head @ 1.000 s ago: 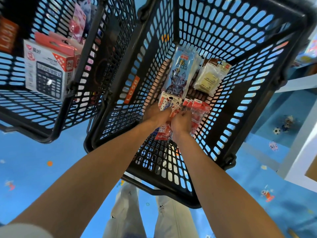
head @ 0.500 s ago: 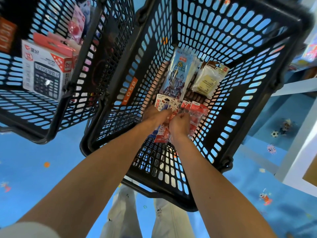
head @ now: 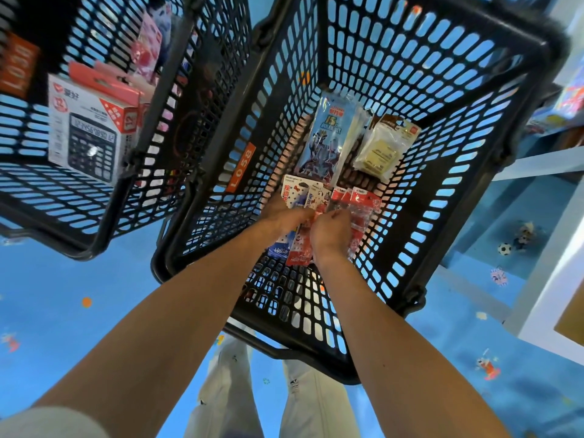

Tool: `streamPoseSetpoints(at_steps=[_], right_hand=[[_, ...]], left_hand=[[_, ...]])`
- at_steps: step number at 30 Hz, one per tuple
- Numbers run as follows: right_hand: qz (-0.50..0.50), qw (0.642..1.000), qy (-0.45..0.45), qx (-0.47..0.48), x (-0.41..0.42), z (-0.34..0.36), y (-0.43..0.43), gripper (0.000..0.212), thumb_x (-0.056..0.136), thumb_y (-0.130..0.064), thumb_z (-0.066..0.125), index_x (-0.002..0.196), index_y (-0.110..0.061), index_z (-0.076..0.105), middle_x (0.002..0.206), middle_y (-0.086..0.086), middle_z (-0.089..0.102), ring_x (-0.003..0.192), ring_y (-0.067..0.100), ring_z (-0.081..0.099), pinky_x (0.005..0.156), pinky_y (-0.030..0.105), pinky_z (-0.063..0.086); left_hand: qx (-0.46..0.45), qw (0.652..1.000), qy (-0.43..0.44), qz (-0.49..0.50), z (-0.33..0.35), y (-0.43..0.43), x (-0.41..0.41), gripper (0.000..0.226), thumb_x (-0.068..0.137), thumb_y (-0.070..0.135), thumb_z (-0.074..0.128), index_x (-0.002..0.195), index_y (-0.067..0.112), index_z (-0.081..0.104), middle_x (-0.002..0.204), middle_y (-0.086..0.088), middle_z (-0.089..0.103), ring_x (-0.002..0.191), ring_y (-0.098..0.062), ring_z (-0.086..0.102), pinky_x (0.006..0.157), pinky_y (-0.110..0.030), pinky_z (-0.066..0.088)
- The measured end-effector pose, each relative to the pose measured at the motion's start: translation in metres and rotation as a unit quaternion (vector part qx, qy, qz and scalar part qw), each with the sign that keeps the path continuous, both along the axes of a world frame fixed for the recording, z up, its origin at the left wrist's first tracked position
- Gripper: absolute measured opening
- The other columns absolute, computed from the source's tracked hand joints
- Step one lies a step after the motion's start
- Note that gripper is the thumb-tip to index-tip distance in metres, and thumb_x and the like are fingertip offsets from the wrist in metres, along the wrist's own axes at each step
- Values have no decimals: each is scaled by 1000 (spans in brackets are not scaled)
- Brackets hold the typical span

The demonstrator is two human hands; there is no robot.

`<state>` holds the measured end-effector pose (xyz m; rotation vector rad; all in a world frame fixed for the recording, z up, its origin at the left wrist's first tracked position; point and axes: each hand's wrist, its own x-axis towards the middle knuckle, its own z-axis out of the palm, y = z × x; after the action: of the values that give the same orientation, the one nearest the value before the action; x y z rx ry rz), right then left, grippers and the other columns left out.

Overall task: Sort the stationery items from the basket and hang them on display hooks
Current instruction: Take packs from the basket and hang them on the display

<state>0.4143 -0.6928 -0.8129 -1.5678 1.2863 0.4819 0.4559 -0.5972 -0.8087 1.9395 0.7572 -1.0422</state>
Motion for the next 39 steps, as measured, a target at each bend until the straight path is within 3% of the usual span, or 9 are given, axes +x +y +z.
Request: streamPoseSetpoints(at_steps=[5, 8, 13, 17, 22, 25, 28, 32, 39], right_hand=[[12, 999, -24, 27, -5, 6, 1, 3, 103, -13, 50, 103, -16, 49, 87, -1, 61, 64, 9, 61, 51, 25, 49], [8, 998, -30, 52, -6, 15, -3, 12, 99, -11, 55, 110, -14, 51, 91, 5, 64, 53, 7, 65, 42, 20, 49], [33, 996, -40, 76, -2, 30, -7, 14, 92, -18, 65, 98, -23, 53, 92, 5, 66, 76, 19, 68, 60, 33, 54], [8, 992, -79, 102, 0, 46, -10, 18, 92, -26, 69, 98, -27, 52, 104, 8, 67, 96, 30, 69, 89, 52, 58], [-12, 966, -92, 243, -3, 71, -19, 66, 80, -51, 77, 131, -20, 50, 110, 13, 69, 76, 22, 77, 59, 39, 60], [20, 951, -66, 302, -4, 89, -15, 92, 69, -65, 83, 142, -20, 52, 126, 18, 67, 103, 36, 73, 84, 57, 59], [19, 942, -110, 317, -8, 105, -6, 87, 71, -59, 87, 141, -18, 56, 132, 20, 65, 114, 43, 68, 96, 64, 53], [21, 938, -177, 297, -18, 135, 12, 59, 77, -48, 84, 126, -22, 63, 118, 16, 73, 107, 38, 72, 90, 58, 57], [154, 928, -201, 271, -51, 201, 65, 82, 79, -55, 82, 145, -26, 43, 126, 7, 70, 104, 29, 74, 89, 60, 58]], left_hand=[[-20, 1000, 5, 10, 1, 9, -5, 61, 78, 17, 83, 133, 18, 58, 121, -2, 70, 117, -22, 65, 99, -42, 56], [-26, 1000, 6, 13, 8, 15, -7, 61, 79, 18, 81, 134, 15, 55, 124, -6, 67, 118, -25, 63, 104, -47, 54], [-59, 998, -13, 29, 25, 24, -4, 54, 76, 8, 80, 124, 14, 58, 114, -1, 69, 106, -19, 67, 85, -36, 59], [-99, 994, -23, 48, 46, 27, 4, 54, 78, 10, 81, 128, 14, 62, 119, -5, 72, 111, -24, 70, 94, -45, 59], [-161, 985, 1, 56, 78, 37, 10, 63, 78, 29, 81, 134, 11, 59, 121, -10, 73, 105, -26, 73, 93, -50, 60], [-203, 977, 9, 69, 101, 43, 7, 56, 85, 23, 76, 136, 11, 57, 119, -13, 74, 106, -31, 73, 95, -55, 58], [-230, 970, 0, 80, 122, 52, -1, 43, 91, 15, 67, 133, 10, 58, 117, -14, 75, 107, -32, 73, 97, -55, 57], [-269, 957, -18, 107, 151, 68, -20, 46, 90, 14, 65, 135, 10, 55, 115, -15, 76, 104, -32, 74, 92, -50, 60], [-281, 944, -70, 160, 204, 130, -71, 60, 78, 27, 65, 133, 25, 42, 117, -14, 73, 102, -32, 75, 87, -60, 59]])
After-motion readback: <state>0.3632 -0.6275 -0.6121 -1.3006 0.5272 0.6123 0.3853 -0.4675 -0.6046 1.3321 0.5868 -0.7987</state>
